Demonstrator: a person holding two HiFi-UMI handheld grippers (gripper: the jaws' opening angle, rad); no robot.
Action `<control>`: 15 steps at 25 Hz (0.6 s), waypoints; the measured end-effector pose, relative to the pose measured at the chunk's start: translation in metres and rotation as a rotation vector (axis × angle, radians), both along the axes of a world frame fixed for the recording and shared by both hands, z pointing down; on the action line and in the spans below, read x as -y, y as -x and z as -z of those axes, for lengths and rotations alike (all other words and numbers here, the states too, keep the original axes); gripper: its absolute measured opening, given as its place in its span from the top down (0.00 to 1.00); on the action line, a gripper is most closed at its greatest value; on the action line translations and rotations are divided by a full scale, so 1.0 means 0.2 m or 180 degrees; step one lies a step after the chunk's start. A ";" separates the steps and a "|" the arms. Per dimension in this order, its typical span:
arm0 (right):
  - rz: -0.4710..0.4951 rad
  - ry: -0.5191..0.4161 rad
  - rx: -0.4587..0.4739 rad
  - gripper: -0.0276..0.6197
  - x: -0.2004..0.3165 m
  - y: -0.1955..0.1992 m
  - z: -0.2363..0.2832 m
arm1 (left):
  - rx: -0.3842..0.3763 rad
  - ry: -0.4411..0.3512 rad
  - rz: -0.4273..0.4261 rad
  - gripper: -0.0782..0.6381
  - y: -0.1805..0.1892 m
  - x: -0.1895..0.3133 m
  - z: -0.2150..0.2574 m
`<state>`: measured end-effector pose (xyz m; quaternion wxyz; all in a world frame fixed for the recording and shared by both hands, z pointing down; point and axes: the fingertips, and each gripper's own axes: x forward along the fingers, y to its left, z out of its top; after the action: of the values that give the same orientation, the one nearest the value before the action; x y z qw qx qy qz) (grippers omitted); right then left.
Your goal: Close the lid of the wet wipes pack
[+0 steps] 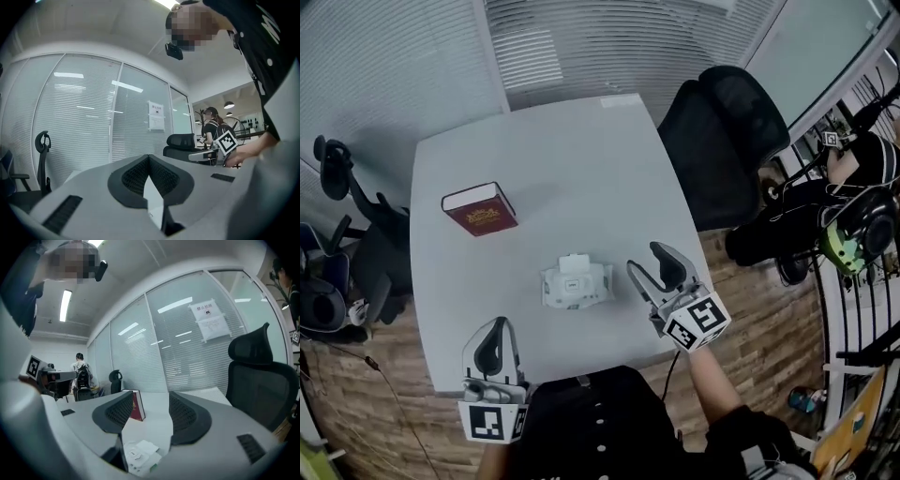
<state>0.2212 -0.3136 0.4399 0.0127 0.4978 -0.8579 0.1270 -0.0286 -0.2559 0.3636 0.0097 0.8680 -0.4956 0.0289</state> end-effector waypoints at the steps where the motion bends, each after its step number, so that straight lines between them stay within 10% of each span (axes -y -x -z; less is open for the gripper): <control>1: 0.0067 0.0100 0.0036 0.59 0.03 0.02 -0.05 | 0.0000 0.0028 0.0010 0.88 0.00 -0.01 -0.02; 15: 0.0942 0.1422 0.0041 0.59 0.32 0.25 -0.84 | -0.0019 0.0661 0.0187 0.88 -0.06 -0.19 -0.26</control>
<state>0.1710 -0.3774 0.6088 0.1353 0.3510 -0.8720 0.3131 -0.0165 -0.2181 0.4157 0.1019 0.8475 -0.5151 0.0772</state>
